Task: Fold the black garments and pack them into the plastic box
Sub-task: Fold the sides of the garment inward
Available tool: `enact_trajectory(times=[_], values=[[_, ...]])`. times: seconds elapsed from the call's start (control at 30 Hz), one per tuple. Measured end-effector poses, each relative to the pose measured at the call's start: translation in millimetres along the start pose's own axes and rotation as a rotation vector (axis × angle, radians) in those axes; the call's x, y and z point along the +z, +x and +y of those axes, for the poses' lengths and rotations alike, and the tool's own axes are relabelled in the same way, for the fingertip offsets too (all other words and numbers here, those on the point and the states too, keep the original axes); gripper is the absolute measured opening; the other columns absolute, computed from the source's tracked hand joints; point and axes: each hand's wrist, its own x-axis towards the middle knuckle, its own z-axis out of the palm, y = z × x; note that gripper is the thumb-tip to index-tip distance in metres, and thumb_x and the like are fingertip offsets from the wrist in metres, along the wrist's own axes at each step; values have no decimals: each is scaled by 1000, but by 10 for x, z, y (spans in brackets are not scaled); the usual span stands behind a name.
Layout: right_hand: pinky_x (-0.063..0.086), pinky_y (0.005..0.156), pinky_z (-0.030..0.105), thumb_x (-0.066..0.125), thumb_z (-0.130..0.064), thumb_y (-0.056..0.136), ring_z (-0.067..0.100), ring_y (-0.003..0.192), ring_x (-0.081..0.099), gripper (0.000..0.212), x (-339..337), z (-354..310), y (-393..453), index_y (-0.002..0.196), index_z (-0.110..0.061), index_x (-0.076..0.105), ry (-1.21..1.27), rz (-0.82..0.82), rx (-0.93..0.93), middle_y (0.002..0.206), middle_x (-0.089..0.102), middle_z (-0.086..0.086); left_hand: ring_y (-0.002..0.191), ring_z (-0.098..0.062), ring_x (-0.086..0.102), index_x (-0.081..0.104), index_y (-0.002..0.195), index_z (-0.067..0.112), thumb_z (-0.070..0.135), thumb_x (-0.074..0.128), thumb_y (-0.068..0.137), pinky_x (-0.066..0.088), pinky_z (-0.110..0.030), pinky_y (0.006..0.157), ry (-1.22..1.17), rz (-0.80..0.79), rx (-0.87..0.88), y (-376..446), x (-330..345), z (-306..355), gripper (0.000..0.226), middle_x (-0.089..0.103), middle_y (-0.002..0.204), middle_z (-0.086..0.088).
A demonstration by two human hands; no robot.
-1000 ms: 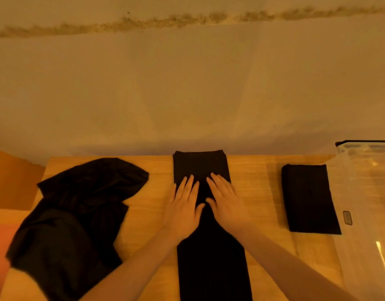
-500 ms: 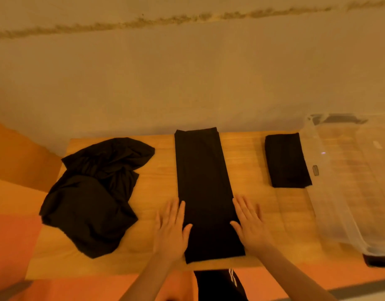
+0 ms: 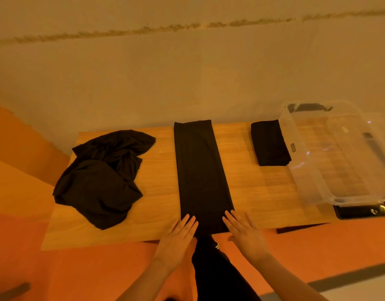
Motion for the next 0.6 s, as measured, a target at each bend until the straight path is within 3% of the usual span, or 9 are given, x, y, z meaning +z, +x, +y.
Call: enact_trajectory(times=[0.07,0.13,0.17,0.23,0.3,0.37,0.43,0.53,0.6], values=[[5,111,41,49,-30,79,21,115,58,40,77,-54,-20,113,-16,66,-40,147,-18,118,65,4,105,-15,64,71,105,19,8,87,34,54,-32,81,1,60,8,-11,55,-21,74,69,111,1],[13,108,41,73,-21,67,21,105,64,36,64,-96,14,103,-15,71,-69,261,-25,111,69,4,104,-8,63,73,99,24,9,75,54,55,-24,76,-36,138,20,-5,-50,38,47,70,106,5],[22,107,42,83,-19,56,20,102,66,43,41,-122,30,98,-16,73,-58,258,-14,106,70,3,110,-5,57,72,101,25,9,61,68,53,-21,77,-70,172,17,-4,-125,64,39,68,110,7],[45,96,37,90,-15,45,14,91,69,44,-18,-139,29,86,-20,76,12,238,4,95,73,-1,129,-5,39,59,124,23,5,38,88,44,-21,93,-150,126,-54,1,-251,73,45,49,136,7],[55,84,36,85,-7,56,13,87,69,33,-133,-142,2,86,-18,75,175,218,31,91,73,-1,129,-9,43,48,134,23,13,34,97,40,-22,96,-314,56,-156,-13,-340,50,40,44,142,6],[50,87,25,64,-10,84,15,98,64,22,-307,-153,-14,105,-12,69,442,124,129,103,69,2,112,-11,55,55,126,21,22,39,98,42,-20,86,-503,21,-241,-36,-453,23,32,59,125,2],[42,80,9,53,-17,93,10,97,59,24,-469,-167,-54,113,-12,64,665,23,251,105,64,-1,98,-8,57,63,114,19,25,47,96,44,-20,83,-679,2,-295,-71,-595,-2,25,64,106,3],[44,65,11,57,-17,90,1,76,57,12,-685,-178,-125,91,-26,65,923,19,304,86,63,-8,80,-3,57,66,96,23,27,52,93,48,-22,77,-814,36,-314,-112,-713,-54,14,61,83,10],[43,60,12,58,-15,90,1,67,59,16,-796,-175,-149,82,-29,63,1018,13,327,74,63,-7,78,-9,59,63,84,27,27,53,93,46,-23,71,-857,38,-323,-146,-808,-54,13,62,81,5]])
